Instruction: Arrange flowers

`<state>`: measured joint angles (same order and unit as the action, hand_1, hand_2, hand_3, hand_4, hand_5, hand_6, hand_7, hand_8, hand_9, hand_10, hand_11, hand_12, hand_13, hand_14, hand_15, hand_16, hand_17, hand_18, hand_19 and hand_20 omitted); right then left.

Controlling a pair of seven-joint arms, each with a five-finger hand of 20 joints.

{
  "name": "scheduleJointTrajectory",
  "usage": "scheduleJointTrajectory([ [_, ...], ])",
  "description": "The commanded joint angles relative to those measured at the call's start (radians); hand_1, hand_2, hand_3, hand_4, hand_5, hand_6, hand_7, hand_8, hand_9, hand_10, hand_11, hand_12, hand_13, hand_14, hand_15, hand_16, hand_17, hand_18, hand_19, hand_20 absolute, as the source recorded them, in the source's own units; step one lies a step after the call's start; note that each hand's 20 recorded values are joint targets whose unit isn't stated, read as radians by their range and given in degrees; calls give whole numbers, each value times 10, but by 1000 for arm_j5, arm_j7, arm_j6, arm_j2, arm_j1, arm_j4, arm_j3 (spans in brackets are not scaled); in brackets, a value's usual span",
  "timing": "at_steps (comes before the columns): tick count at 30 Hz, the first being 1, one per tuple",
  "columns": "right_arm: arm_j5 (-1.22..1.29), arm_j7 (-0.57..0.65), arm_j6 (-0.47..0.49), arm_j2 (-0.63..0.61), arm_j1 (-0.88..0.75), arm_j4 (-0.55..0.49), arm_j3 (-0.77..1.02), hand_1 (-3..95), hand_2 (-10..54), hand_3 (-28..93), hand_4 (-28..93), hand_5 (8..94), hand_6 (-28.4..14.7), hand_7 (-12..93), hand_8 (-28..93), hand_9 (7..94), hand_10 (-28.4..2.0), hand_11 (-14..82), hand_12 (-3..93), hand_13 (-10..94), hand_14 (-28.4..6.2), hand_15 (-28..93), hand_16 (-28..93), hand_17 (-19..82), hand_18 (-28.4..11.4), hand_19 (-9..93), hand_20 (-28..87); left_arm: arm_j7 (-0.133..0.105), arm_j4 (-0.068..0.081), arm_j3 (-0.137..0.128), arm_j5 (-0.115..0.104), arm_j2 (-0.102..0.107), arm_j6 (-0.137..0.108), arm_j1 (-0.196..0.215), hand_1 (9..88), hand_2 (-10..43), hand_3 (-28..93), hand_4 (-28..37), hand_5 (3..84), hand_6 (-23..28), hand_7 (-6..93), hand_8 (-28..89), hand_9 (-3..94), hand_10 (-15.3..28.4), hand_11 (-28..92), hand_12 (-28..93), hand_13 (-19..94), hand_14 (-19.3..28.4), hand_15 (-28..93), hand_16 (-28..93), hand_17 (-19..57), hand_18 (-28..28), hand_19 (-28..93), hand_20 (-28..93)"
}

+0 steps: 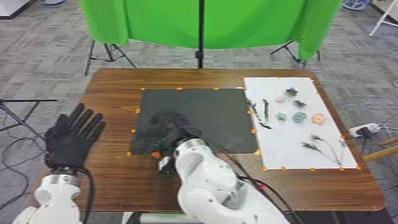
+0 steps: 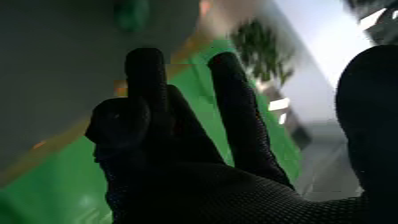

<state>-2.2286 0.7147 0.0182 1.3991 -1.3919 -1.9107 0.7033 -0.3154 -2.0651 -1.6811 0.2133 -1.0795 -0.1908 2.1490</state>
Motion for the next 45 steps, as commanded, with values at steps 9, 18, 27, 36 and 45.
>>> scheduleJointTrajectory([
  [9, -153, 128, 64, -409, -420, -294, 649, 246, -95, 799, -247, 486, -119, 94, -108, 418, -284, 167, 152, 364, -277, 757, 127, 321, -284, 931, 565, -43, -24, -76, -26, -46, 61, 113, 218, 147, 762, -283, 401, 113, 61, -79, 323, 167, 163, 85, 247, 177, 340, -77, -84, 163, 402, 130],
  [18, -253, 181, 112, -438, -810, -368, 937, 279, -95, 794, -281, 512, -121, 94, -105, 458, -267, 186, 151, 374, -262, 739, 126, 302, -284, 922, 537, -47, -29, -81, -21, -46, 57, 125, 241, 130, 767, -283, 405, 113, 58, -78, 330, 169, 166, 89, 252, 178, 337, -74, -84, 164, 401, 131],
  [27, -290, 165, 107, -404, -859, -340, 936, 303, -95, 788, -282, 544, -103, 107, -112, 496, -240, 197, 154, 405, -235, 731, 136, 296, -284, 911, 521, -24, -38, -77, 2, -53, 40, 132, 248, 131, 763, -283, 409, 114, 60, -78, 333, 169, 169, 90, 254, 178, 339, -73, -84, 163, 402, 133],
  [36, -355, 182, 11, -396, -831, -267, 900, 317, -95, 801, -283, 554, -98, 117, -114, 507, -232, 219, 160, 426, -224, 741, 144, 306, -284, 917, 511, -11, -36, -73, 2, -50, 29, 126, 251, 134, 761, -283, 411, 115, 61, -79, 337, 170, 175, 91, 254, 178, 343, -75, -84, 163, 404, 133],
  [45, -399, 208, -82, -404, -789, -220, 899, 327, -95, 804, -283, 568, -96, 143, -129, 528, -231, 259, 164, 461, -218, 756, 151, 330, -284, 931, 515, -5, -32, -67, -1, -50, 30, 124, 253, 136, 761, -283, 413, 115, 62, -79, 338, 171, 176, 89, 255, 179, 346, -77, -84, 163, 404, 132],
])
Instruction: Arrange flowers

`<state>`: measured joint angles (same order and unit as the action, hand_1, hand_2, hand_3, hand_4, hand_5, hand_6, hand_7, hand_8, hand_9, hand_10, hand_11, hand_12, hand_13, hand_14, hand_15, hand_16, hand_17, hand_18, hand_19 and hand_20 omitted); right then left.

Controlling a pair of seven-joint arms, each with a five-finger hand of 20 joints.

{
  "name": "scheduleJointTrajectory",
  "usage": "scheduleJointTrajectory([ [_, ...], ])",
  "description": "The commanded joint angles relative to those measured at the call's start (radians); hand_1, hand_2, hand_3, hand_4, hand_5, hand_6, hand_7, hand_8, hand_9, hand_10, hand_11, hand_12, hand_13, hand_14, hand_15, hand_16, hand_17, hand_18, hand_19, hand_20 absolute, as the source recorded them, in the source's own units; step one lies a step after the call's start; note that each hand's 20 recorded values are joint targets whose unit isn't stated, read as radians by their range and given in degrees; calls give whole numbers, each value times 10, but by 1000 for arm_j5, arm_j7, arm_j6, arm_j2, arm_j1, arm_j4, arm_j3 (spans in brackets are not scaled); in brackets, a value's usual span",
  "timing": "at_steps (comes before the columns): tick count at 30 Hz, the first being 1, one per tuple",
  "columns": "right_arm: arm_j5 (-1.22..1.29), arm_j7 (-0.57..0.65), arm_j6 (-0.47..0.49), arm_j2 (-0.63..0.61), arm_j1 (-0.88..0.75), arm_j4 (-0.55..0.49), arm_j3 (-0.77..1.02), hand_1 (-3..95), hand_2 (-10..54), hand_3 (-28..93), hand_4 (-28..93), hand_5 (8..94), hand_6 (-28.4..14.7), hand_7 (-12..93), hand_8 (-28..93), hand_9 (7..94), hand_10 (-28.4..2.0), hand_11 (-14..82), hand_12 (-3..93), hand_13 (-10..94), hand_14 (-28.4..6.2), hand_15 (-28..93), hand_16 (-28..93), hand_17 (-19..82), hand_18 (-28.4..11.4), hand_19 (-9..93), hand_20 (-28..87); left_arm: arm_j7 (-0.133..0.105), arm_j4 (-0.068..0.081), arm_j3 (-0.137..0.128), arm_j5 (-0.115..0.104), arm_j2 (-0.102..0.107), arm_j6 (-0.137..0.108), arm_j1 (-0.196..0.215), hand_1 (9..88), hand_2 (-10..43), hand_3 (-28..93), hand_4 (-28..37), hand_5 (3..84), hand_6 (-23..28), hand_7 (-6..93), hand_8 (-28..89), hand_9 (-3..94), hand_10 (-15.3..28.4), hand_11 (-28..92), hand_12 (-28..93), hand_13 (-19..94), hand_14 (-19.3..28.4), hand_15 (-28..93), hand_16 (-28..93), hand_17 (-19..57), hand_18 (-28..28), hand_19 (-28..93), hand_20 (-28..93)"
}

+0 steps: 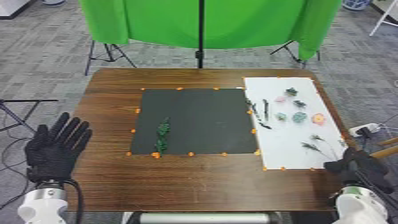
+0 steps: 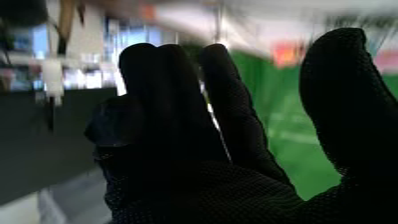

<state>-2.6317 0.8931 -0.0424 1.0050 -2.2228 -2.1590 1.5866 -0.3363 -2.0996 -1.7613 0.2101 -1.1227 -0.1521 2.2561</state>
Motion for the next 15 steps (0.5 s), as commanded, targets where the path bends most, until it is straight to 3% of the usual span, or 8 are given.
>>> scheduleJointTrajectory([
  [1, 9, 25, -19, -13, 56, 41, 11, 330, -95, 801, -283, 567, -96, 142, -129, 528, -231, 260, 163, 461, -217, 757, 151, 331, -284, 931, 516, 14, 1, 13, 3, -7, -10, 19, 253, 136, 761, -283, 413, 115, 62, -79, 338, 171, 176, 89, 254, 179, 346, -77, -84, 163, 405, 132],
  [10, 7, 16, -55, -32, 140, 125, -41, 356, -95, 809, -283, 623, -81, 146, -131, 575, -213, 266, 162, 497, -202, 746, 162, 330, -284, 932, 513, 18, 4, 21, 2, -12, -9, 14, 253, 136, 761, -283, 413, 116, 62, -79, 339, 171, 177, 89, 255, 178, 347, -78, -84, 163, 405, 131],
  [15, -3, -14, -111, -45, 169, 183, -65, 415, -95, 820, -283, 660, -72, 150, -131, 609, -199, 267, 160, 539, -183, 740, 168, 347, -280, 932, 518, 13, 6, 22, -30, -11, -6, 16, 254, 137, 761, -283, 413, 115, 63, -80, 339, 170, 178, 89, 255, 178, 348, -78, -84, 163, 406, 131],
])
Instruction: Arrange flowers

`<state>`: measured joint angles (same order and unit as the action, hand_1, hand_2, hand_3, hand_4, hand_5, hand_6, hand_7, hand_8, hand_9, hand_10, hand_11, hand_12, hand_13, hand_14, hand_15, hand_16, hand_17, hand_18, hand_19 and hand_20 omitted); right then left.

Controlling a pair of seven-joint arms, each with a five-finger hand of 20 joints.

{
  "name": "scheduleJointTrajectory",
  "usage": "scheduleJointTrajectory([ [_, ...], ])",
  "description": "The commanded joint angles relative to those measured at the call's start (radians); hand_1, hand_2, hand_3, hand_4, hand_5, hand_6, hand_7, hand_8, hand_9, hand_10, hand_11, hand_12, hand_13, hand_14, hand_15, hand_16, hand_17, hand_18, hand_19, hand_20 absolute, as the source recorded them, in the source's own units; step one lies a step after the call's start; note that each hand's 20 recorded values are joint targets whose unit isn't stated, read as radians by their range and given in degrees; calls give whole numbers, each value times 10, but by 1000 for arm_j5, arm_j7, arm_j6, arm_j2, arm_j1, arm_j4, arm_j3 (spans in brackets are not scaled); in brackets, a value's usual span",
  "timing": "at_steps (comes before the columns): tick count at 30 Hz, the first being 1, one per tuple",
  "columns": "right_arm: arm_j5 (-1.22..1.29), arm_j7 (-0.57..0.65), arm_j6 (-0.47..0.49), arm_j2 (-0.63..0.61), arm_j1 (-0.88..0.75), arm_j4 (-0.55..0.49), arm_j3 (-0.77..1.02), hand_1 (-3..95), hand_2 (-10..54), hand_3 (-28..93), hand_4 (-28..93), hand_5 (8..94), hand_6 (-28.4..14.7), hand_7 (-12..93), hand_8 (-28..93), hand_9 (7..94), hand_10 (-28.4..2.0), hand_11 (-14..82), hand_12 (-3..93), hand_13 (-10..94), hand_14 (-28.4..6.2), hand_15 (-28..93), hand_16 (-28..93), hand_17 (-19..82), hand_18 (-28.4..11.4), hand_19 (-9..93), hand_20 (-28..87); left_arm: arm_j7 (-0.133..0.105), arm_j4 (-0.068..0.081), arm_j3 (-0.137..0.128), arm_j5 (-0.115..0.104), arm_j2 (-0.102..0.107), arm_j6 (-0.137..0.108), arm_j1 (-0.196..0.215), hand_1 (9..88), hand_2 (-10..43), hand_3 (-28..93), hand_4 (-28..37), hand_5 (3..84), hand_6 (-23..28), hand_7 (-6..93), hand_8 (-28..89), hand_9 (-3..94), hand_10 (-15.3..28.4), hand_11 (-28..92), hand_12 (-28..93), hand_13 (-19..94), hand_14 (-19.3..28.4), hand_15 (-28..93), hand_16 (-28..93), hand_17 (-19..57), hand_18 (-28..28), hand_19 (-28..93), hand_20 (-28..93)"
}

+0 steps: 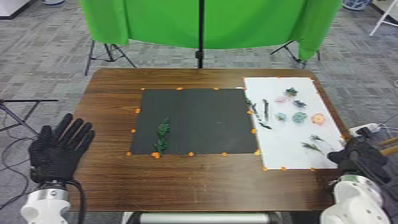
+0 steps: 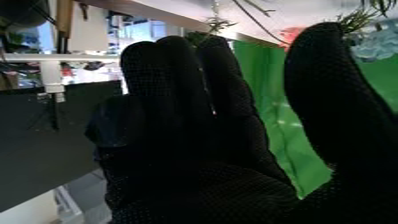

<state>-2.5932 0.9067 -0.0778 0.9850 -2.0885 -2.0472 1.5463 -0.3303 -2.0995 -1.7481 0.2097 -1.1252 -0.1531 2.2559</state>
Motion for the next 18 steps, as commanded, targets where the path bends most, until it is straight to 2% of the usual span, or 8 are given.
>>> scheduleJointTrajectory([
  [1, -39, -31, -74, -26, 38, 79, -31, 431, -95, 822, -283, 678, -62, 156, -132, 639, -190, 263, 160, 558, -176, 734, 176, 351, -278, 932, 519, 10, 7, 9, -22, -10, -3, 16, 254, 137, 761, -283, 413, 115, 63, -80, 339, 170, 178, 89, 255, 178, 348, -78, -84, 163, 406, 131],
  [3, -22, -39, -59, -25, 48, 93, -40, 460, -95, 822, -283, 719, -42, 171, -135, 692, -172, 255, 167, 597, -160, 713, 192, 355, -274, 932, 518, 10, 7, 10, -26, -10, 1, 16, 254, 137, 761, -283, 414, 115, 63, -80, 339, 171, 178, 88, 255, 178, 348, -78, -84, 163, 407, 131],
  [6, -2, -39, -48, -23, 63, 109, -54, 471, -95, 830, -283, 737, -31, 180, -135, 718, -164, 257, 174, 621, -150, 702, 204, 358, -271, 932, 517, 16, 10, 12, -28, -14, 5, 11, 254, 137, 761, -283, 413, 115, 63, -79, 339, 171, 178, 88, 255, 178, 347, -79, -84, 162, 407, 131],
  [8, -5, -39, -61, -21, 72, 118, -63, 493, -95, 785, -283, 754, -31, 200, -65, 733, -161, 262, 186, 633, -147, 697, 218, 358, -270, 932, 516, 18, 11, 14, -26, -13, 5, 8, 254, 137, 760, -283, 413, 115, 62, -79, 339, 171, 178, 88, 256, 178, 346, -79, -84, 163, 407, 131],
  [11, -8, -37, -80, -21, 83, 126, -73, 553, -95, 710, -283, 788, -29, 246, -15, 795, -145, 186, 304, 654, -135, 670, 290, 360, -269, 932, 513, 18, 12, 16, -26, -14, 5, 7, 254, 137, 760, -283, 413, 115, 62, -79, 339, 171, 177, 88, 256, 178, 346, -78, -84, 162, 407, 130],
  [13, -14, -32, -100, -23, 88, 128, -77, 573, -95, 706, -283, 813, -25, 273, -7, 844, -138, 124, 373, 672, -129, 656, 322, 365, -267, 932, 511, 20, 13, 17, -26, -15, 4, 3, 254, 137, 760, -283, 413, 115, 62, -79, 339, 171, 177, 88, 256, 178, 346, -78, -84, 162, 407, 130],
  [18, -19, -16, -121, -32, 96, 96, -75, 581, -95, 734, -283, 836, -24, 293, 17, 871, -134, 130, 399, 690, -127, 656, 336, 375, -269, 932, 518, 18, 11, 16, -27, -16, 0, 7, 254, 137, 760, -283, 413, 115, 63, -79, 339, 171, 177, 88, 256, 178, 346, -78, -84, 162, 407, 130],
])
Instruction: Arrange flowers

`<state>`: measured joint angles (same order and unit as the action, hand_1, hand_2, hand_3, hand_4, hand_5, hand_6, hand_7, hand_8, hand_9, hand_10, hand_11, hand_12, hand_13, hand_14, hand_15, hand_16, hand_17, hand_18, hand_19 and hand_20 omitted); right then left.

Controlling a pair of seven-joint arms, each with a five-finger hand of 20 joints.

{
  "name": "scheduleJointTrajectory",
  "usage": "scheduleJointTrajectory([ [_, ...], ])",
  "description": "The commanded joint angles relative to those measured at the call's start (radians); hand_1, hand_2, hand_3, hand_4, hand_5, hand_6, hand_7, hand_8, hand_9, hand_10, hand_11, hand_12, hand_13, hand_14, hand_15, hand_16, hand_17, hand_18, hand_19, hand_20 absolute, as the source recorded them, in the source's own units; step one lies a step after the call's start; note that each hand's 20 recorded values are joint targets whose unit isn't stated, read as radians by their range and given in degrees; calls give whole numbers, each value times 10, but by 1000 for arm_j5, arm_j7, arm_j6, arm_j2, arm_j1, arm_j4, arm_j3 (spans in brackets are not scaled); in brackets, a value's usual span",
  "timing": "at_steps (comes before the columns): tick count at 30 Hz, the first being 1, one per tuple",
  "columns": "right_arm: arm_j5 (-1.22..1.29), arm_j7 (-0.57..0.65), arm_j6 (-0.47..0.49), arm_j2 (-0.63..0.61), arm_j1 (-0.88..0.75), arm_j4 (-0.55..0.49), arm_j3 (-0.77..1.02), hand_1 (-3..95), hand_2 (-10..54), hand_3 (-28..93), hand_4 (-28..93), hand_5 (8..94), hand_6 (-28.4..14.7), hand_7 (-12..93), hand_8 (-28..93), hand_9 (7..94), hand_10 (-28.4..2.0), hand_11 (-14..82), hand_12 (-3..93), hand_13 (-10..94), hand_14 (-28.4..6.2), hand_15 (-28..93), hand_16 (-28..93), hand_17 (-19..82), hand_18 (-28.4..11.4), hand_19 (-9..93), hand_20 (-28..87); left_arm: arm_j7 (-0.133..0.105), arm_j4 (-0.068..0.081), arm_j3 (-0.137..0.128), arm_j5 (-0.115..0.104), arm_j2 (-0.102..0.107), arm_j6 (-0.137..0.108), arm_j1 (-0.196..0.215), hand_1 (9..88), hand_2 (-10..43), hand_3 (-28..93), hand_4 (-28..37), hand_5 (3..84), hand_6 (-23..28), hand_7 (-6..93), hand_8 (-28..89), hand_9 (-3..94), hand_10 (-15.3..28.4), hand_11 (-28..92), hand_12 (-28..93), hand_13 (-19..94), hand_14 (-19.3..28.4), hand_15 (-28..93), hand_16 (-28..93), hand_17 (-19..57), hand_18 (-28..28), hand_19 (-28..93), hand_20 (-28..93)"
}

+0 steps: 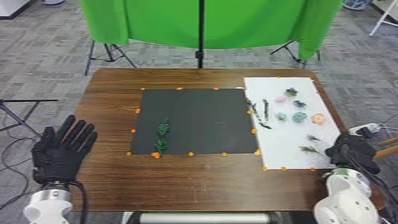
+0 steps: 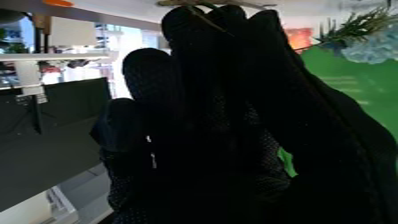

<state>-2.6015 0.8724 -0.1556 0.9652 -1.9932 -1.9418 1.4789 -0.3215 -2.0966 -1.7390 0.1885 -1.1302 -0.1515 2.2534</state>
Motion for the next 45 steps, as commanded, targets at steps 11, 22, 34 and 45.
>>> scheduleJointTrajectory([
  [11, 29, 78, -61, 5, 51, -199, -41, 542, -95, 811, -283, 812, -34, 325, 118, 856, -146, 160, 425, 683, -139, 680, 333, 384, -282, 932, 562, 12, 9, 1, 8, -4, 9, 2, 272, 157, 795, -282, 414, 113, 64, -80, 341, 170, 179, 87, 257, 178, 346, -78, -84, 163, 408, 130],
  [22, 69, 15, -5, 135, 345, -126, -325, 517, -95, 840, -248, 803, -39, 344, 142, 845, -151, 180, 425, 674, -145, 691, 327, 387, -283, 932, 581, 24, 11, -2, 17, 15, 6, -11, 274, 152, 798, -283, 414, 113, 65, -81, 342, 171, 178, 87, 257, 178, 347, -79, -84, 163, 408, 129],
  [34, 92, -45, 141, 372, 524, 58, -495, 516, -95, 835, -233, 798, -40, 355, 151, 833, -156, 193, 426, 661, -153, 702, 327, 379, -284, 932, 596, 51, 29, 40, 26, 47, -2, -74, 275, 149, 786, -283, 414, 113, 65, -81, 342, 171, 179, 88, 257, 178, 345, -78, -84, 163, 407, 130],
  [45, 112, -39, 276, 481, 530, 154, -557, 497, -95, 840, -201, 787, -37, 378, 150, 829, -157, 212, 431, 661, -154, 713, 326, 379, -284, 932, 604, 60, 50, 79, 21, 83, -9, -137, 274, 138, 781, -283, 417, 114, 67, -82, 345, 170, 182, 89, 260, 178, 349, -77, -84, 163, 408, 131],
])
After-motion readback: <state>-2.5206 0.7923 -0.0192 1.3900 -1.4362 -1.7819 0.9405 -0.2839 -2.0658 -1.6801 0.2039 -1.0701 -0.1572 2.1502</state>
